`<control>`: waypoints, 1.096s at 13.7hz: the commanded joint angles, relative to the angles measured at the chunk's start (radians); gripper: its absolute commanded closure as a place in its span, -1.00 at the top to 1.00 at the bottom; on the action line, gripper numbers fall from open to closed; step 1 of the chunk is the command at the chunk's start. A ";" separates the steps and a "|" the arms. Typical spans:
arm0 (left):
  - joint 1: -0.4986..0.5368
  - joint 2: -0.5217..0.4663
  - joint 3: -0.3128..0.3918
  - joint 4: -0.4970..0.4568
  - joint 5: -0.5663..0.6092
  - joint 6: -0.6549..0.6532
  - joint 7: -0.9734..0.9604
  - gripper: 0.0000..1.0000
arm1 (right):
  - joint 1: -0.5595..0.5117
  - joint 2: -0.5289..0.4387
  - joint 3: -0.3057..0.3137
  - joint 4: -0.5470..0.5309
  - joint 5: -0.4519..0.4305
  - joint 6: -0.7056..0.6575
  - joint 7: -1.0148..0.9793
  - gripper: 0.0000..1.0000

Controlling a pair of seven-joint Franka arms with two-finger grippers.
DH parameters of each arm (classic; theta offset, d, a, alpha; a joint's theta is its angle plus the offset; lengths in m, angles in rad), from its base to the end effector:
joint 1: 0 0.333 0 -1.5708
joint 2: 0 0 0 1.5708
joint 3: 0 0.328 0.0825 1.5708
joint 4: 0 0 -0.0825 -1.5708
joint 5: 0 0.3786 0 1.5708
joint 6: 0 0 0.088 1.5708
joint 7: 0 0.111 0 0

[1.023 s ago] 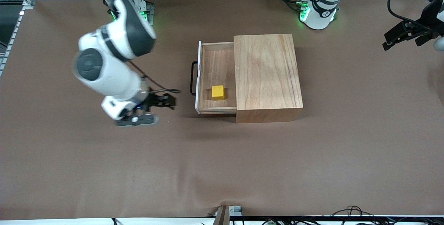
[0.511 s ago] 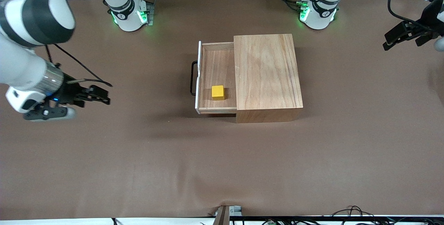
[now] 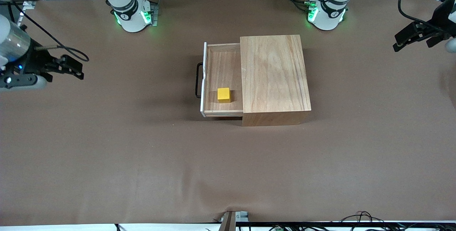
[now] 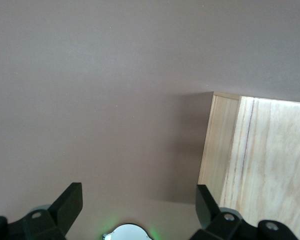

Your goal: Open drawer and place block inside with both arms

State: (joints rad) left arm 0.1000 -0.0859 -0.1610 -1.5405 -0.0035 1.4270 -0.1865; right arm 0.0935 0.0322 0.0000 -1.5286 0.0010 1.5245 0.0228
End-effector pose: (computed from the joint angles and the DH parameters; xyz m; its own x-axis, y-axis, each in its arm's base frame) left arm 0.5046 -0.0357 0.6787 0.9917 0.1257 -0.0263 0.1253 -0.9920 -0.0154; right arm 0.5523 0.0519 0.6303 0.9968 0.0706 -0.0363 0.0707 -0.9975 -0.0002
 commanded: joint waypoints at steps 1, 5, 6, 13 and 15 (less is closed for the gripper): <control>0.014 -0.032 -0.005 -0.024 -0.004 0.004 0.015 1.00 | -0.021 -0.069 0.018 -0.044 -0.027 -0.027 -0.006 1.00; 0.017 -0.034 -0.005 -0.024 -0.004 0.003 0.015 1.00 | -0.054 -0.080 0.017 -0.044 -0.027 -0.038 -0.006 1.00; 0.026 -0.034 -0.005 -0.024 -0.004 0.003 0.016 1.00 | -0.058 -0.080 0.017 -0.044 -0.027 -0.038 -0.007 1.00; 0.043 -0.037 -0.005 -0.021 -0.004 0.003 0.038 1.00 | -0.090 -0.071 0.017 -0.038 0.010 -0.018 -0.017 1.00; 0.044 -0.035 -0.005 -0.016 -0.004 0.003 0.041 1.00 | -0.092 -0.071 0.018 -0.035 0.017 -0.038 0.037 1.00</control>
State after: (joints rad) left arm 0.1302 -0.0950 -0.1592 -1.5406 -0.0035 1.4266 -0.1736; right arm 0.0275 -0.0224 0.0003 -1.5509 -0.0012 1.4934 0.0175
